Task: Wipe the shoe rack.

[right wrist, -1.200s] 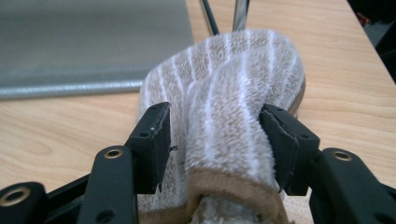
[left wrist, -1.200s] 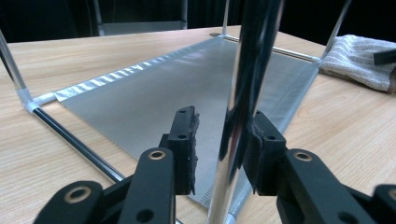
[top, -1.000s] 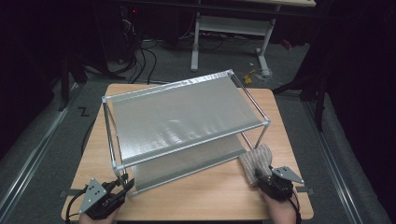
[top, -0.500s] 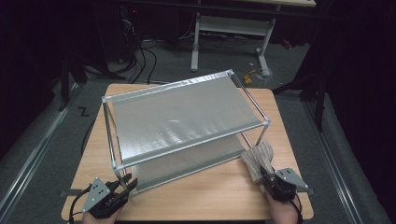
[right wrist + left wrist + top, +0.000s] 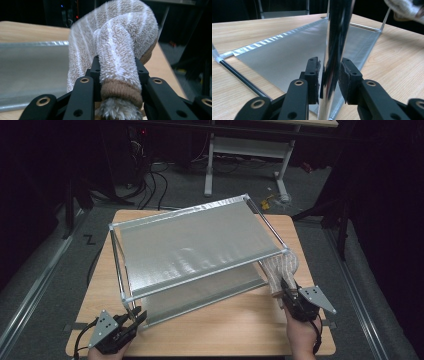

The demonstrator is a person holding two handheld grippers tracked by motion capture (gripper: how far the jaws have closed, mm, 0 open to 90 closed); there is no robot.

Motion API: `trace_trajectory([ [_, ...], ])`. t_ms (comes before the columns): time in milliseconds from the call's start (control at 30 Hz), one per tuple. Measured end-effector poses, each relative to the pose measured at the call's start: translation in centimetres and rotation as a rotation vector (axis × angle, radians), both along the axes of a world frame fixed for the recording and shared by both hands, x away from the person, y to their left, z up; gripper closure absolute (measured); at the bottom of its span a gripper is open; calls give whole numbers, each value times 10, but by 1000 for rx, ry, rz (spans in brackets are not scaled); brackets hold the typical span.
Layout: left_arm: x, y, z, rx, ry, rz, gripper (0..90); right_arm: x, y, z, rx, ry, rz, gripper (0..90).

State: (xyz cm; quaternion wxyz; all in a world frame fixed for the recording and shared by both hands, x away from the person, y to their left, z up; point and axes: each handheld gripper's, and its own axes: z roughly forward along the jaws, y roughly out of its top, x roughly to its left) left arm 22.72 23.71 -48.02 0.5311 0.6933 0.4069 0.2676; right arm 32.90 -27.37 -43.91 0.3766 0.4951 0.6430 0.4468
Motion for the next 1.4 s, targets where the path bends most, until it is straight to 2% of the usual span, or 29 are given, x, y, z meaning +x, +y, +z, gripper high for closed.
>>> trace_trajectory([
  [167, 0, -2, 0, 4, -8, 2, 706, 9, -3, -33, -19, 89, -8, 700],
  [267, 0, -3, -1, 5, -7, 5, 706, 12, -5, -46, -49, 168, -2, 695],
  [367, 0, -2, 0, 6, -6, 5, 706, 14, -9, -53, -55, 228, 7, 692],
  [433, -1, -2, 0, 7, -7, 8, 705, 14, -10, -55, -49, 245, 8, 693],
  [533, -1, -2, 0, 2, -7, 5, 699, 12, -9, -52, -67, 222, 26, 692],
  [633, -1, -1, 0, 5, -7, 1, 698, 10, -7, -49, -56, 189, 27, 691],
  [767, -1, -2, 0, 10, -9, 0, 698, 3, -5, -36, -35, 78, 21, 691],
  [933, 0, -2, -1, 9, -5, 2, 699, -10, -2, -8, 6, -106, 14, 687],
  [1033, 0, -2, -1, 13, -6, 5, 701, -17, -2, 6, 30, -174, 17, 685],
  [1067, 0, -3, -1, 13, -5, 5, 703, -17, -2, 8, 32, -184, 18, 684],
  [1167, -1, -3, -1, 17, -4, 11, 710, -12, -2, 9, 27, -155, 25, 683],
  [1400, -1, 2, 0, 22, -9, 24, 747, 10, -5, -26, 7, 50, 23, 687],
])
